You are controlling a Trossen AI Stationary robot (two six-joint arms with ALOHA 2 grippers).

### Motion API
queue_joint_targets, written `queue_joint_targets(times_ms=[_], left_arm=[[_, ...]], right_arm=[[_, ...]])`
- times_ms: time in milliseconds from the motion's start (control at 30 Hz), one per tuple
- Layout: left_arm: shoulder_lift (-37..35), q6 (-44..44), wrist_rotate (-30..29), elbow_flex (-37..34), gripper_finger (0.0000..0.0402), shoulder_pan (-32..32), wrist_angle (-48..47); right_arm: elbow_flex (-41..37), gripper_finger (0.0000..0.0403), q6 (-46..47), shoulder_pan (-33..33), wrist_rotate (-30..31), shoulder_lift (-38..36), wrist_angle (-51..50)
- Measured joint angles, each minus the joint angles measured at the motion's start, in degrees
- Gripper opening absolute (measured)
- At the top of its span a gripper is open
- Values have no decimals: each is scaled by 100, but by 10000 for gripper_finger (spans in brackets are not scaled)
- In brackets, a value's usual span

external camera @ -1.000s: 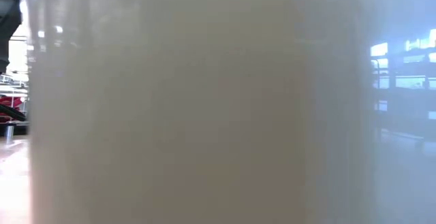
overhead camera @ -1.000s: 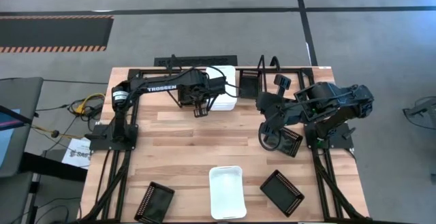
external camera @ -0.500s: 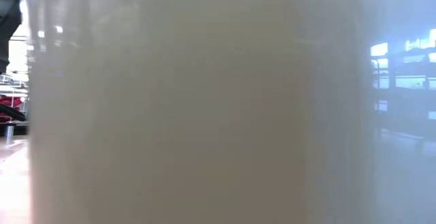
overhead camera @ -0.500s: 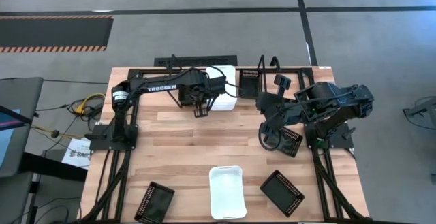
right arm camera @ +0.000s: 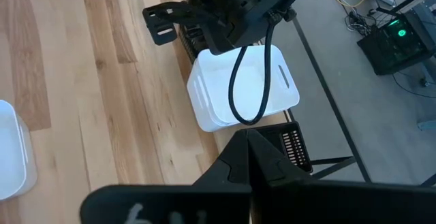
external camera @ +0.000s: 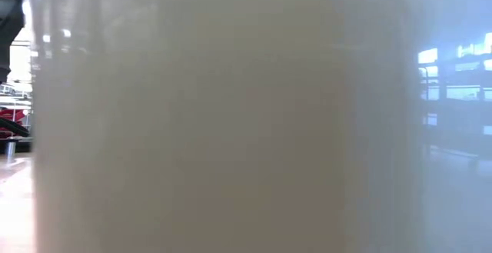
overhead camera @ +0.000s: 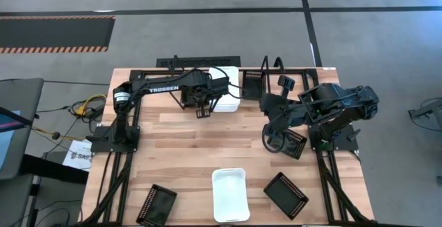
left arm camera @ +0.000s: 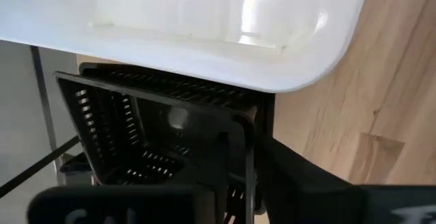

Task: Stack baskets on shelf by color
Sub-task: Stack the black bin on top of the left black bin on the shelf

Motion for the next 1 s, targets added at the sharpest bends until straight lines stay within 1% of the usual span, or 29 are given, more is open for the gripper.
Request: queue_joint_targets(times_ms=[267, 400, 567, 733, 867, 1000], left_arm=[[-32, -37, 2, 40, 110, -8, -96], [-50, -150, -5, 331, 122, -13, -409], [-168, -610, 30, 702, 123, -91, -703], [-315, -999, 305, 754, 123, -415, -748], [-309, -902, 649, 752, 123, -776, -753], [-295, -566, 705, 666, 118, -1088, -659]], right_arm=[[0, 1, 0, 0, 0, 0, 0], [0, 1, 0, -14, 0, 0, 1], [0, 1, 46, -14, 0, 0, 0], [0, 1, 61, -14, 14, -2, 24], [0, 1, 61, -46, 39, -2, 43], [0, 1, 61, -87, 57, -2, 45]])
